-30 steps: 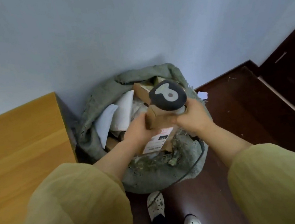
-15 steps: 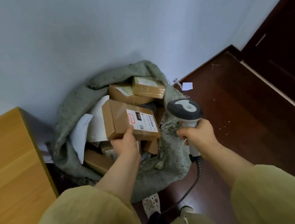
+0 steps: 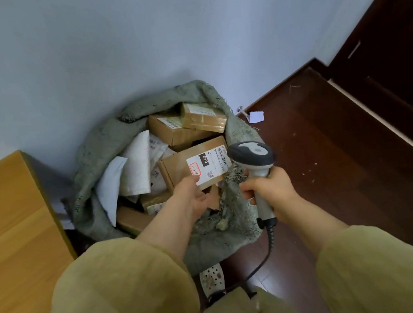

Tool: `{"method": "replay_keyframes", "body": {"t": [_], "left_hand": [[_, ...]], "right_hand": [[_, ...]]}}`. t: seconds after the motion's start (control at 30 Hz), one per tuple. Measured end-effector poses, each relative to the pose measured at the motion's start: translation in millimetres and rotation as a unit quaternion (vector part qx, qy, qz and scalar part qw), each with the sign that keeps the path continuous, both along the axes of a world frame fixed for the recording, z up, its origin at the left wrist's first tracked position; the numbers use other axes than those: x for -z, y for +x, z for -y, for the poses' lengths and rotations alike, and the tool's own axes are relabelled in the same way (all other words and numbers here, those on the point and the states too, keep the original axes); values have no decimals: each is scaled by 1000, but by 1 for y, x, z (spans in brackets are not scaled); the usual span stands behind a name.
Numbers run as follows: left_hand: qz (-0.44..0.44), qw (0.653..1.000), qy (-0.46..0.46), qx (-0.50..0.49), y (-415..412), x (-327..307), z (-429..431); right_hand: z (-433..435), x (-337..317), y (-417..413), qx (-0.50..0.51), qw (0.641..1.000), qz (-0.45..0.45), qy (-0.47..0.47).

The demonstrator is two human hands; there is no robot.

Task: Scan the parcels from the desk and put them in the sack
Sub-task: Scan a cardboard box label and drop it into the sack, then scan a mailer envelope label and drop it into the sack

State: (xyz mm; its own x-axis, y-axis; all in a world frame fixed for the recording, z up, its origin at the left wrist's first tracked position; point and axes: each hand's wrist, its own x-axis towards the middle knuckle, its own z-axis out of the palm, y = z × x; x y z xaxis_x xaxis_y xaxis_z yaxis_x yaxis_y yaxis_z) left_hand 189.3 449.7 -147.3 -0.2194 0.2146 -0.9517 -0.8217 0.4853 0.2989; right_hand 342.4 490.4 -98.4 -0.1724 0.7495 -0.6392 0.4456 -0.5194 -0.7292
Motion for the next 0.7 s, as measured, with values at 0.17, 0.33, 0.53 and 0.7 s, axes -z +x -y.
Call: {"method": "replay_keyframes", "body": {"t": [0.17,0.33,0.53,0.7], "left_hand": [[-314,898,32,307,12,-44,33],[-578,600,-52,550,16,-77,103],[-623,557,-171,522,21,-121,223],[-590,608,-284,448,-6,-156,348]], "right_hand": [[28,-15,-1,-22,997,-72,-35],[74,-36,1,-34,982,-145,-120],[160,-69,-21,-97,914,-209,-333],[256,-101,-63,-214,889,-204,-350]]}}
